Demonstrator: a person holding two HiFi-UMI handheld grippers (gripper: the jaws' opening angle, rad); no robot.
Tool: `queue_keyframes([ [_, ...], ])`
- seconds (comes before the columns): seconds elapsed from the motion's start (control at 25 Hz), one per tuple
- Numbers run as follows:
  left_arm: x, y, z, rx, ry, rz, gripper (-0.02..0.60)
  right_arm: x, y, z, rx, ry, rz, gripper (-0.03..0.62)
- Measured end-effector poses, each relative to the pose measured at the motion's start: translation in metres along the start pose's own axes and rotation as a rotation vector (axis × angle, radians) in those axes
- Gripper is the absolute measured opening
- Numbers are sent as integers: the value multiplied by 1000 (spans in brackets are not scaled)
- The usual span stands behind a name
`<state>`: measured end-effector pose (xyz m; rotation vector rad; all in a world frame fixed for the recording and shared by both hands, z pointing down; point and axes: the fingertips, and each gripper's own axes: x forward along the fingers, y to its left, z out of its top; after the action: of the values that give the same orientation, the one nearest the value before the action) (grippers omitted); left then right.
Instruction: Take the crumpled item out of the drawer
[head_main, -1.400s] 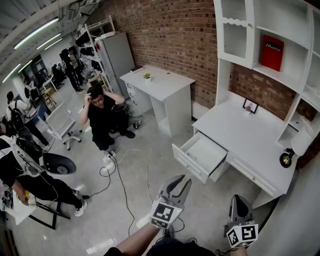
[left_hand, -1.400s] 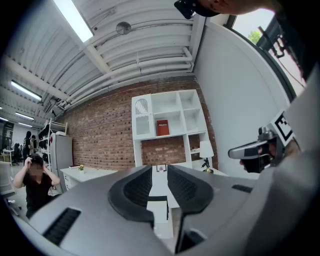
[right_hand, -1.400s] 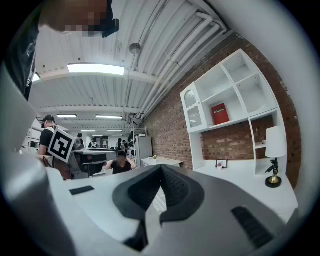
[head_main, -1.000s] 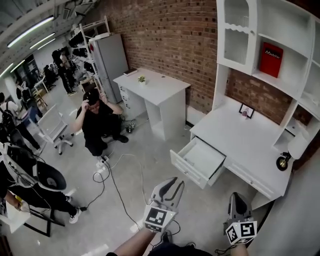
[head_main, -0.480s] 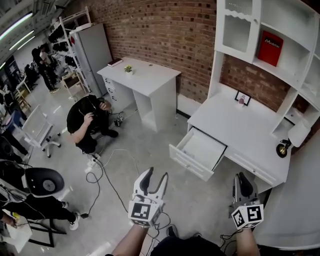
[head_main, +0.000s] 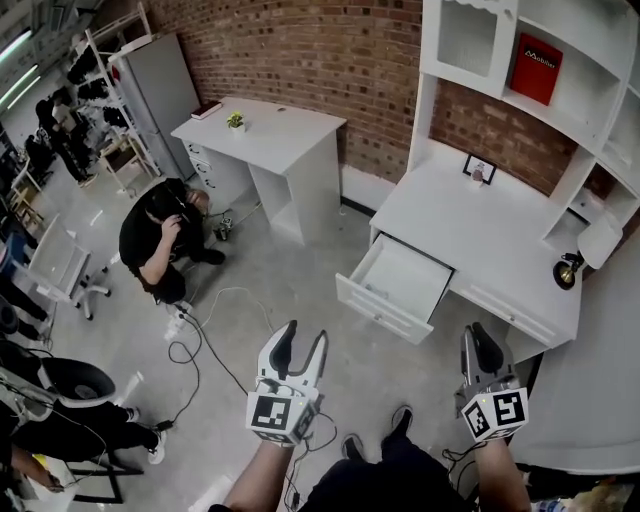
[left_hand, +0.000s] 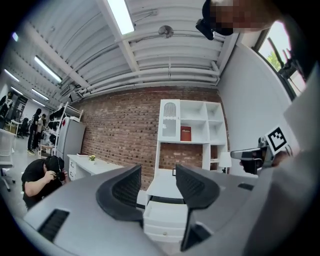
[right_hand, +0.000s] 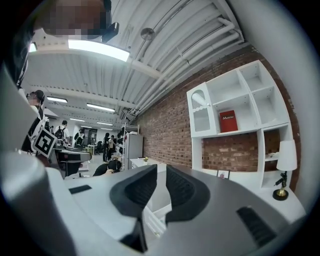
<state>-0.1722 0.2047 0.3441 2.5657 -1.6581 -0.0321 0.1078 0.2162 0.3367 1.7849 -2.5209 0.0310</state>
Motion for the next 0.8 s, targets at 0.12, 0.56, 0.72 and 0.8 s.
queue_keyframes([
  [0.12, 9, 2, -9, -12, 24, 0, 201, 13, -4, -9, 11, 18, 8, 48],
  [0.56, 85, 11, -20, 11, 75, 84, 201, 97, -59, -33, 77, 14, 92, 55],
  [0.72, 134, 2, -11, -14, 66, 93, 201, 130, -101, -36, 110, 24, 98, 55],
  [0.8, 154, -1, -11, -31, 76, 102, 201, 143, -120, -40, 126, 31, 101, 55],
])
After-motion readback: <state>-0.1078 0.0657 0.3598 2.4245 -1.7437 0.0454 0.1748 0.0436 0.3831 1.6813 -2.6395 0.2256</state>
